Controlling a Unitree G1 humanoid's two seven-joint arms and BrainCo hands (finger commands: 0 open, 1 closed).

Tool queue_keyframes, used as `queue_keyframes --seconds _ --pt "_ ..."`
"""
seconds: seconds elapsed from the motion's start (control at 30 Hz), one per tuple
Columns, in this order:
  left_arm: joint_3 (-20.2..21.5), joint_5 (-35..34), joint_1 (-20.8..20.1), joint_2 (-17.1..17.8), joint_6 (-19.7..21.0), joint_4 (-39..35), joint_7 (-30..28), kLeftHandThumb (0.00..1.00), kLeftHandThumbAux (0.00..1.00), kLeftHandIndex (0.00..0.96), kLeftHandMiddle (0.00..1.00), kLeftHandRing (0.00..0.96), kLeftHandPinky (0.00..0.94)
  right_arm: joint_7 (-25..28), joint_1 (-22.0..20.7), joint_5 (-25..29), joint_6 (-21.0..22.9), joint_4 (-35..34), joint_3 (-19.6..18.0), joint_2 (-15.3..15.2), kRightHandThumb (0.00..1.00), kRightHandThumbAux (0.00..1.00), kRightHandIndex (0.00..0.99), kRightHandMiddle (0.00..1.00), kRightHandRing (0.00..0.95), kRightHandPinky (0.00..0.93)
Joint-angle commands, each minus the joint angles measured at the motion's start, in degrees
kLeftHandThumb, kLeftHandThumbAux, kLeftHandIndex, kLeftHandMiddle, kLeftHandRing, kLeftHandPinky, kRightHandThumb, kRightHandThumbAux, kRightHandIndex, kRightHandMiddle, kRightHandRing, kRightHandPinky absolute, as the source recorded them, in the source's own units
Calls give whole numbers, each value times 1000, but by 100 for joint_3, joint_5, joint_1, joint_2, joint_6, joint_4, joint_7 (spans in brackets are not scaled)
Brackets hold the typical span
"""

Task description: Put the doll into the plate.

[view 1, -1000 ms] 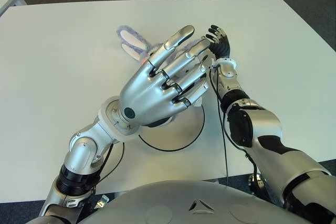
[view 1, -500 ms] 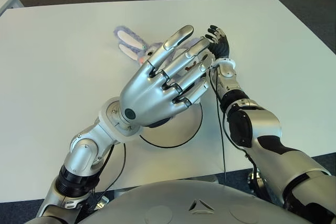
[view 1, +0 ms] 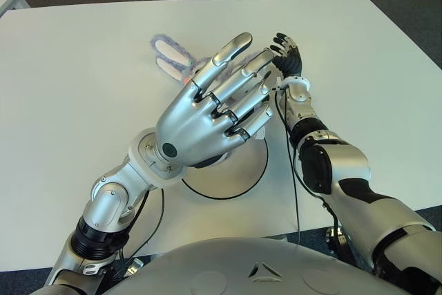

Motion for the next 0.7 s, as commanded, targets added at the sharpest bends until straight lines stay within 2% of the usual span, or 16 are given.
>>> queue_keyframes --seconds 0.03,0.07,0.13,0.2,0.27,0.33,0.43,0.7 --pt "50 -110 87 304 -34 -82 -453 720 700 416 340 224 67 40 51 3 -36 50 -6 23 394 891 157 172 188 213" --pt "128 -240 162 471 -93 -162 -838 721 700 418 271 184 75 82 63 20 -64 75 -28 13 424 867 185 182 183 205" --pt "277 -618 -267 828 -191 -254 -1971 722 700 420 186 121 67 142 72 35 -102 91 -43 9 458 842 213 190 177 195" --pt "274 -1024 -495 947 -207 -247 -2500 721 700 420 167 102 71 161 70 40 -102 91 -48 12 462 840 216 190 175 192" --pt "238 -1425 -492 1031 -203 -242 -2815 719 701 421 148 81 80 167 70 47 -95 94 -55 12 463 839 217 189 173 189" --pt "263 -1709 -610 1110 -212 -195 -3013 718 701 421 137 73 92 169 69 50 -92 95 -58 12 462 839 218 189 173 192" --pt "435 -2241 -1191 1296 -312 220 -3138 716 701 420 119 64 116 160 71 43 -94 96 -54 16 459 840 217 188 173 193" --pt "507 -2664 -1693 1498 -843 670 -2933 715 702 420 78 23 91 152 72 44 -109 111 -76 24 456 847 217 190 174 197"
